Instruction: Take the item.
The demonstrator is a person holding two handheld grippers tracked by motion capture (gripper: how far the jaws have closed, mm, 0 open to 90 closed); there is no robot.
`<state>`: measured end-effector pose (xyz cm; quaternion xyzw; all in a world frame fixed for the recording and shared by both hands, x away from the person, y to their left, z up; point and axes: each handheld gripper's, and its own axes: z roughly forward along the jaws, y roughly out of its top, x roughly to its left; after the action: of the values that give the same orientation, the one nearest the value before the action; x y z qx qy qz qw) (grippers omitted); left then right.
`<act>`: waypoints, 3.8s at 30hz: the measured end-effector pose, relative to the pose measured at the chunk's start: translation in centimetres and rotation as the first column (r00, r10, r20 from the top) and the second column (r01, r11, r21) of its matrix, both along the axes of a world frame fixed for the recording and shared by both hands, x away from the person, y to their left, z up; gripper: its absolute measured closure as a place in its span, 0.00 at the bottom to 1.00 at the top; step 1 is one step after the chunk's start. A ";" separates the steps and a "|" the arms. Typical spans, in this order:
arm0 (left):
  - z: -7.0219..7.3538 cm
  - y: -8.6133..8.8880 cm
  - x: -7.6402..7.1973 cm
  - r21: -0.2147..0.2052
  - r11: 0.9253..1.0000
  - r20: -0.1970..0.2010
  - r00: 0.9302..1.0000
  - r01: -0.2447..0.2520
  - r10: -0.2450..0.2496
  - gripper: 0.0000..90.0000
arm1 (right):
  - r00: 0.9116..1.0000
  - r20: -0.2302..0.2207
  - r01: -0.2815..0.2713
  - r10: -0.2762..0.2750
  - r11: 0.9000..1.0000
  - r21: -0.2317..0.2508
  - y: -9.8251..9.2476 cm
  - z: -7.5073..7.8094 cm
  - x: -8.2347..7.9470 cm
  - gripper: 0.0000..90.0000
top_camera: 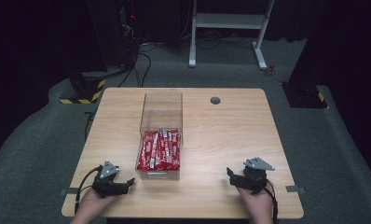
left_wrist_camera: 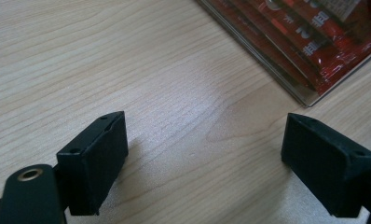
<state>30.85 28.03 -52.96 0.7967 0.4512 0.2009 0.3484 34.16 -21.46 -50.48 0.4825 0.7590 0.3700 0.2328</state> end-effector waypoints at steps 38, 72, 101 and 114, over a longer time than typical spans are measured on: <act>0.0 -0.1 0.1 -0.003 1.000 -0.004 1.000 0.003 -0.003 0.16 | 0.992 0.093 -0.090 0.086 0.995 0.034 4.6 3.2 2.4 0.20; 0.0 -0.1 0.2 -0.009 1.000 -0.005 1.000 -0.021 0.021 0.16 | 0.978 0.142 -0.160 0.151 0.986 0.055 7.6 5.7 2.8 0.23; 0.0 0.6 -0.9 -0.002 0.999 -0.002 0.999 -0.044 0.044 0.17 | 0.957 0.183 -0.244 0.225 0.966 0.089 10.6 7.7 2.4 0.24; 0.0 0.6 -0.9 -0.002 0.999 -0.002 0.999 -0.047 0.047 0.17 | 0.952 0.182 -0.268 0.247 0.958 0.101 12.0 8.0 2.2 0.23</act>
<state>29.92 28.59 -52.99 0.7856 0.4703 0.2080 0.3440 36.38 -9.47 -42.52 0.3599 0.7688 0.4829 0.2150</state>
